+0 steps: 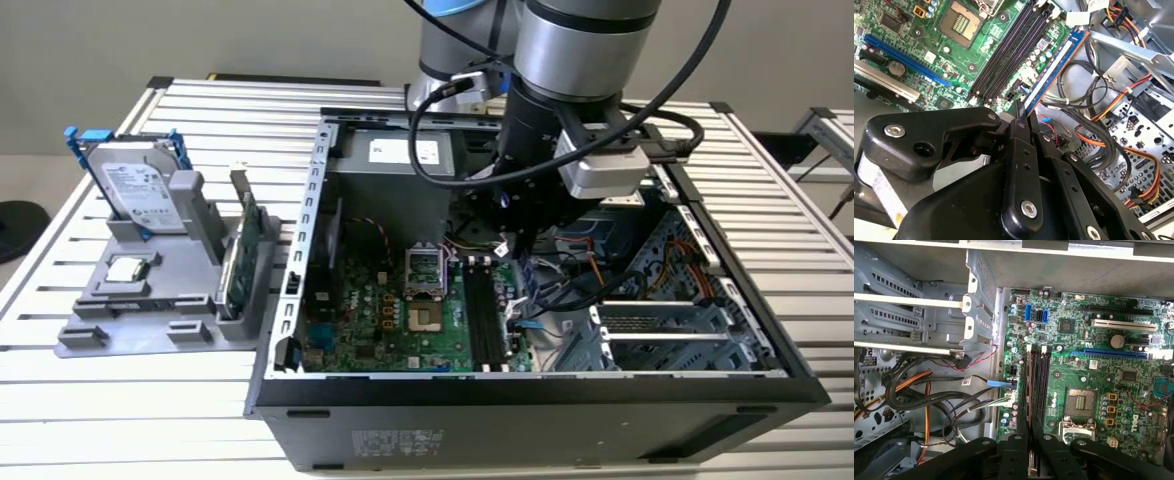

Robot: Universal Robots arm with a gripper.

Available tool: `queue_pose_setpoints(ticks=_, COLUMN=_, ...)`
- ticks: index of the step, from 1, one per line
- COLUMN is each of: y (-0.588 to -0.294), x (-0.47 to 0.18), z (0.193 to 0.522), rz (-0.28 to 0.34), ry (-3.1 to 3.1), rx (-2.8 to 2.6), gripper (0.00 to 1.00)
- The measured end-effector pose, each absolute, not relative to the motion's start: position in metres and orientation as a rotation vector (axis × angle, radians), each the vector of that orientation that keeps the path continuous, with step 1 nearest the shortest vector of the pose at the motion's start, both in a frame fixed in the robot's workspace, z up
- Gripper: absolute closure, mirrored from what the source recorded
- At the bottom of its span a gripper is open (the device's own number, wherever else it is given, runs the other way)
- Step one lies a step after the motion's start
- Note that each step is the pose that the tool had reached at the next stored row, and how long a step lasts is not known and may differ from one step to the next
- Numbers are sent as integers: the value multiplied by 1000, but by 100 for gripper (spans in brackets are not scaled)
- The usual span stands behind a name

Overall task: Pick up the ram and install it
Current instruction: 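Insert the ram into the slot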

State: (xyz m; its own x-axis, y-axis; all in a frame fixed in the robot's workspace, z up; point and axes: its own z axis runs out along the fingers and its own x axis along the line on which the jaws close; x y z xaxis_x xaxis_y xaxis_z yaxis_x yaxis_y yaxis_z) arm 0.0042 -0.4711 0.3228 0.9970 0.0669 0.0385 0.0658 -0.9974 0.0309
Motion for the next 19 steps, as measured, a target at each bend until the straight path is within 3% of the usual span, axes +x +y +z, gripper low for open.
queue_pose_setpoints(ticks=19, y=-471, x=4, z=313, rz=62, ry=101, rx=3108, gripper=100)
